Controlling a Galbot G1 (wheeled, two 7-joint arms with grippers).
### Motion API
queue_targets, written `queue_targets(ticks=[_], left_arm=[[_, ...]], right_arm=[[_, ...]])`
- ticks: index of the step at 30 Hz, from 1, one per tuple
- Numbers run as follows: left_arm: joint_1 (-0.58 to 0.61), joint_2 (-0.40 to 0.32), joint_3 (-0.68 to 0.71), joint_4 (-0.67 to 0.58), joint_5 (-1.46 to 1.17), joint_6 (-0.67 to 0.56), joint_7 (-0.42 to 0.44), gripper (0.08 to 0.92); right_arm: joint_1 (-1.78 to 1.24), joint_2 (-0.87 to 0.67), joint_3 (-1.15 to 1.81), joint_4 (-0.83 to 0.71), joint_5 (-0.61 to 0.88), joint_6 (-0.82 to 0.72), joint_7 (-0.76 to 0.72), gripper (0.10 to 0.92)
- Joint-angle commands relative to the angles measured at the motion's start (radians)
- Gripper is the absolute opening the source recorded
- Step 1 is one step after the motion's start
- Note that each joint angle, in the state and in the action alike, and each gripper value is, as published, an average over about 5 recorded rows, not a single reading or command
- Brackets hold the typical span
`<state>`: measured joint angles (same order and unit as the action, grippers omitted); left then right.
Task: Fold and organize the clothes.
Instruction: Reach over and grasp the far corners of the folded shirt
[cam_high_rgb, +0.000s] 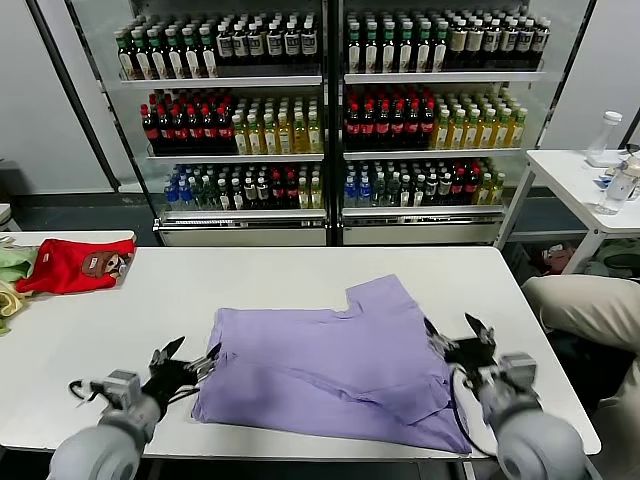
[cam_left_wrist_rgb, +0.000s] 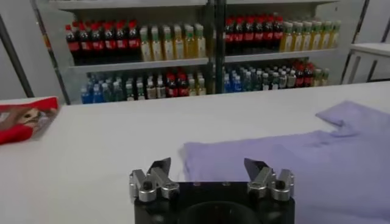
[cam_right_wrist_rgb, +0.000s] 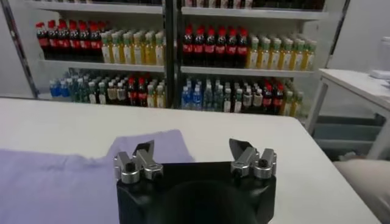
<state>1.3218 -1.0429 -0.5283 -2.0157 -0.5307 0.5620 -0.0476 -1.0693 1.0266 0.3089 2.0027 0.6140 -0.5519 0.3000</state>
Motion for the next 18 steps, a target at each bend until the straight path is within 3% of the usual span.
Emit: queue_targets(ticks=[1, 8, 18], left_arm=[[-0.295, -0.001, 0.119, 0.288, 0.032, 0.011, 0.054, 0.820], [-0.348, 0.009, 0.123, 0.421, 0.043, 0.019, 0.120, 0.823], [-0.384, -0.002, 0.123, 0.497, 0.041, 0.012, 0.200, 0.823]], right_arm=[[0.414, 0.115, -0.218, -0.387, -0.013, -0.027, -0.003, 0.822], [0.483, 0.178, -0.239, -0.548, -0.044, -0.027, -0.017, 0.823], [0.513, 0.256, -0.222, -0.718, -0.118, -0.023, -0.046, 0.823]])
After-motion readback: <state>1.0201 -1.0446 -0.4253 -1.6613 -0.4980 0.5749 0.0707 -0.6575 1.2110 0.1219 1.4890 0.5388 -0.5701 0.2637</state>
